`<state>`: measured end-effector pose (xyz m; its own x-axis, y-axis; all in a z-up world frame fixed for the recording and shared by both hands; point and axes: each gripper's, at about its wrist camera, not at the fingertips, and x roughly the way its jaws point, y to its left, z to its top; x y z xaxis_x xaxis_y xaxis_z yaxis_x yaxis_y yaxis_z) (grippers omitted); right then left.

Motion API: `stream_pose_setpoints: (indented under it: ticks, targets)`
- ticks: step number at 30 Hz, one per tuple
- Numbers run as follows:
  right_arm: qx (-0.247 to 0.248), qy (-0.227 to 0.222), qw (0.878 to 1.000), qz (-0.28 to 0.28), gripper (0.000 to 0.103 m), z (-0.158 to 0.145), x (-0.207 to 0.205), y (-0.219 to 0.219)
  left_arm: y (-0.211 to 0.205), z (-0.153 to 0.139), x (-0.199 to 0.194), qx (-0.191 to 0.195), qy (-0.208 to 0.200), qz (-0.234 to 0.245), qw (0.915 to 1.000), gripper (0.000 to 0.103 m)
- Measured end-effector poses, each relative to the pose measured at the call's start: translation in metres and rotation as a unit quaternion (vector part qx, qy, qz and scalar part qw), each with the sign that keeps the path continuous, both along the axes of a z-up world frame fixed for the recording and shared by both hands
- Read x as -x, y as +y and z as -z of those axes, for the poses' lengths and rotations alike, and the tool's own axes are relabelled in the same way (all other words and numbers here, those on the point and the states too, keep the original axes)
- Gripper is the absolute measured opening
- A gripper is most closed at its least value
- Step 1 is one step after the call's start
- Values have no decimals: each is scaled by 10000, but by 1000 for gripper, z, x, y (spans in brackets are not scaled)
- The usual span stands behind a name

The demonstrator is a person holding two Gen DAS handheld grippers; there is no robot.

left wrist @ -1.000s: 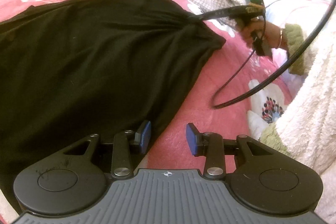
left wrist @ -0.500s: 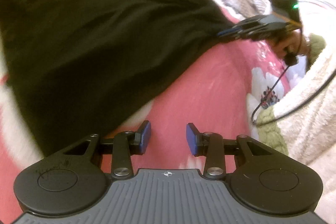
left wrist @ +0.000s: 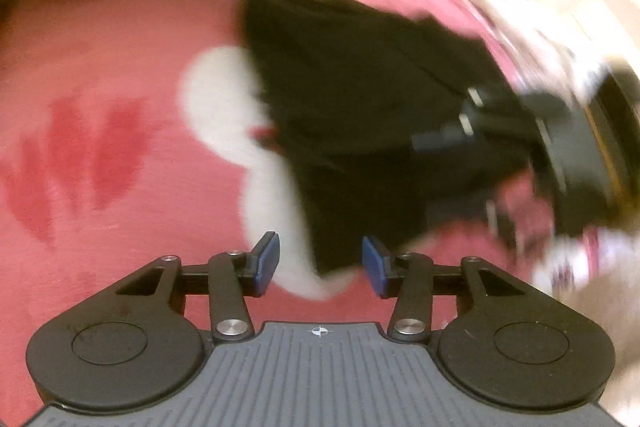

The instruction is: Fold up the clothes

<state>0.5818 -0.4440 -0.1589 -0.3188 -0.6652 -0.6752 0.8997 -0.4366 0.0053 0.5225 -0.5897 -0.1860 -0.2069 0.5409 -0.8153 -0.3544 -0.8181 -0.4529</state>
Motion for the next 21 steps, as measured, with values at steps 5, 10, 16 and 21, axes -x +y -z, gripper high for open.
stream_pose_setpoints:
  ticks: [5,10,16,21]
  targets:
    - [-401,467,9972,-420,56,17,-20,-41,-23,12,28,-481,-270,-926,9942,46]
    - [-681,553,9959,-212,31,29,-20,-47,-26,18,46,-769,-285,-1044,9912,47]
    - [-383,182,9987,294,8,13,-9,-26,-2,29,68,-1123,-240,-874,9895,51]
    - [-107,30,9985,545,8,-1,-8,-12,20,38,93,-1105,-174,-1095,9877,56]
